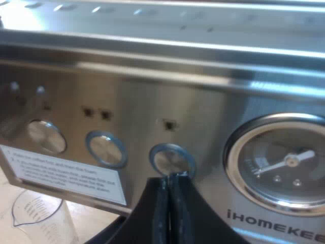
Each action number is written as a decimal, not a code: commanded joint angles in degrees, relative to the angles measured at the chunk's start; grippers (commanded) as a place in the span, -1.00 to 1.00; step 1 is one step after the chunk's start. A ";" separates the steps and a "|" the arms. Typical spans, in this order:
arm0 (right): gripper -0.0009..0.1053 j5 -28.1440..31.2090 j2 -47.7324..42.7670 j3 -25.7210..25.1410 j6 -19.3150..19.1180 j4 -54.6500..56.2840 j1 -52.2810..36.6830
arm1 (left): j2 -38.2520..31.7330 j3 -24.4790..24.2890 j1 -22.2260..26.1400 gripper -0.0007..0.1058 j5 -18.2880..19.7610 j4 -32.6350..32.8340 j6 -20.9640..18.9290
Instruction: Place mug into machine
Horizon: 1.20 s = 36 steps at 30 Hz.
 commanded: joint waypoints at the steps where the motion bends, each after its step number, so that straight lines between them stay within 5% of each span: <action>1: -0.98 -0.85 0.08 -0.63 -0.75 -1.30 -0.13 | 0.13 -0.53 -0.29 0.63 0.80 -0.99 -0.76; 9: -0.98 -0.85 0.24 -0.63 -0.75 -3.57 -0.30 | 0.86 -0.53 -0.29 0.63 0.80 -1.70 -1.40; 23: -0.98 -0.85 0.24 -0.63 -0.75 -3.37 -0.71 | 12.88 -0.53 -0.29 0.63 0.80 -12.82 -1.39; 36: -0.98 -2.71 0.24 -0.63 -0.58 -1.41 -0.71 | 13.51 -0.53 -0.29 0.63 0.80 -13.44 -1.39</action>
